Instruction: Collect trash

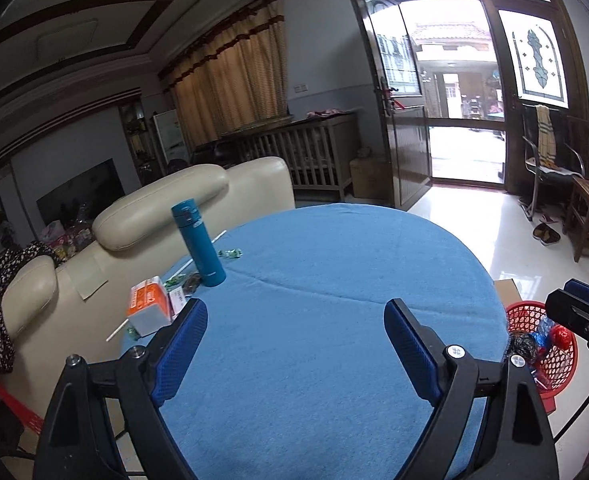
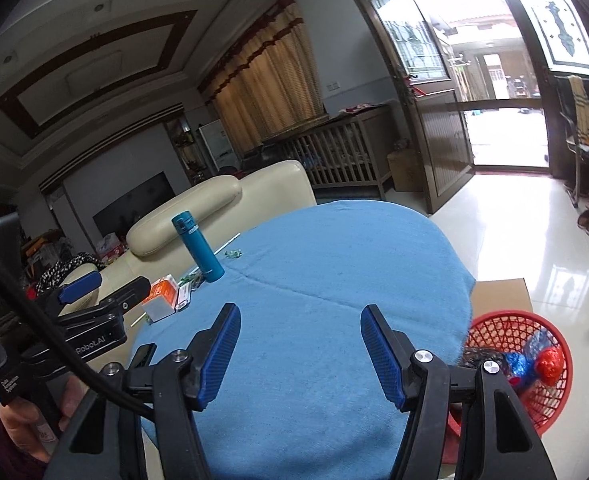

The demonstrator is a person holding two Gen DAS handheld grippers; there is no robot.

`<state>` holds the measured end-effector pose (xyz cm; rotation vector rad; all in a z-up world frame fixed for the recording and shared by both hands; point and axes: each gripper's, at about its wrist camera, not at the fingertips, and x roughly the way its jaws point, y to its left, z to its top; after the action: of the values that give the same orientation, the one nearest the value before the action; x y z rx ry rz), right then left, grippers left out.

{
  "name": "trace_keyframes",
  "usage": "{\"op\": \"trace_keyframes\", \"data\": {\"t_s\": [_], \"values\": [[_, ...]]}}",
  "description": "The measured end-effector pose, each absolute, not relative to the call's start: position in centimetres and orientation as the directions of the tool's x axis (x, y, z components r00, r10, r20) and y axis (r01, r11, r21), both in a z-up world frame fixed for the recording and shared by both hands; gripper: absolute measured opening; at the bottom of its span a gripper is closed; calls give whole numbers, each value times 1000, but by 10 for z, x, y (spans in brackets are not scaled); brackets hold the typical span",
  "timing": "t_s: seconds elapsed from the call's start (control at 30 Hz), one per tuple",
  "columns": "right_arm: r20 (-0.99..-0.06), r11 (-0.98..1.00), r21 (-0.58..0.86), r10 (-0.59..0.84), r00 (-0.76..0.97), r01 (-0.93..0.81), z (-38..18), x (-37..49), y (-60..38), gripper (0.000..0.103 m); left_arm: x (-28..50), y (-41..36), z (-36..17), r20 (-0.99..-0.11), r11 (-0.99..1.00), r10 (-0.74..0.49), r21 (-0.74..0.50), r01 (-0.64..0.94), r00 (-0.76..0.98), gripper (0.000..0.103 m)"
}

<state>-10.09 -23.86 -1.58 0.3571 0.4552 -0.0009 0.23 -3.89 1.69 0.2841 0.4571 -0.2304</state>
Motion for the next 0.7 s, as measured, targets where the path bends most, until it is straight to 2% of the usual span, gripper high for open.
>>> {"op": "trace_keyframes", "data": {"t_s": [0.7], "values": [[-389,976,206,18,921,68,7,-87,-181,67,-5,8,29,-417,961,-82,208,183,905,91]]}}
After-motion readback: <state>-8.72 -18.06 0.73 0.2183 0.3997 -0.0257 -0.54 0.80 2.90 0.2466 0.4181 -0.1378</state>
